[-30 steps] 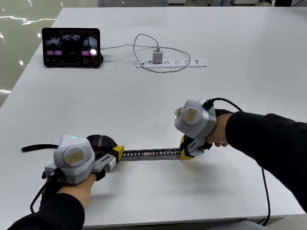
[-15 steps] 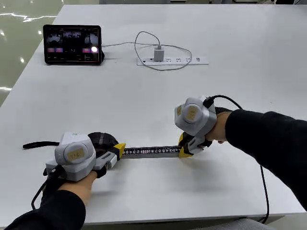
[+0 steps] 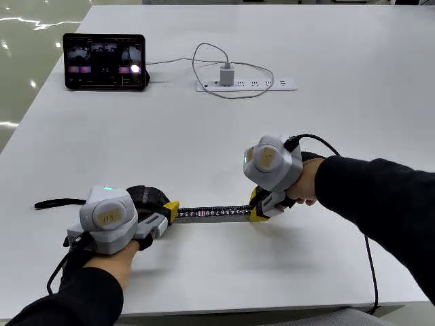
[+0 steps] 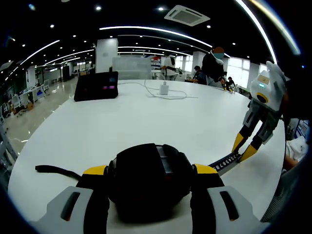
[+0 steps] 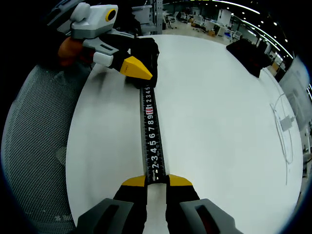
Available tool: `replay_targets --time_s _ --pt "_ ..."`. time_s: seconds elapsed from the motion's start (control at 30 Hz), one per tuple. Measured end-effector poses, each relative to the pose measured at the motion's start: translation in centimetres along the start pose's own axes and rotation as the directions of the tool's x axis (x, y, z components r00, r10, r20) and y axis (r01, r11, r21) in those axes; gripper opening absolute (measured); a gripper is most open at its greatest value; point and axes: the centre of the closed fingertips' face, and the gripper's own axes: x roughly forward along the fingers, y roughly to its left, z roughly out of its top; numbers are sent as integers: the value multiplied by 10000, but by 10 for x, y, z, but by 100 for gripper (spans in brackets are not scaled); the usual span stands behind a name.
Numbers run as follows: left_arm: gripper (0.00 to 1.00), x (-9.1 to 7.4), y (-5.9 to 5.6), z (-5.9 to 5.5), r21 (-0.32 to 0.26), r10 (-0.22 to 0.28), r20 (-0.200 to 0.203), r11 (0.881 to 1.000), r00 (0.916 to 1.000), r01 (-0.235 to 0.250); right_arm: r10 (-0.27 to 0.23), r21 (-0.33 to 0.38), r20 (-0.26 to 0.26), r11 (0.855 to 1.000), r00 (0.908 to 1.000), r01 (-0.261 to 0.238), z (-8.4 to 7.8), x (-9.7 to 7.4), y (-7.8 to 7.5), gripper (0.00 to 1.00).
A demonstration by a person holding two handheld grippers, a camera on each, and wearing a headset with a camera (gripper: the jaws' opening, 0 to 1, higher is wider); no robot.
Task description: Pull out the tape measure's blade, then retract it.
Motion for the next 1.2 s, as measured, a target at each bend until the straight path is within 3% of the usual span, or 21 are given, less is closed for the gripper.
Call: replay_targets --time_s 1.2 --pt "64 0 0 0 -28 -15 11 10000 10000 15 -59 97 -82 9999 9999 59 9 5 0 10"
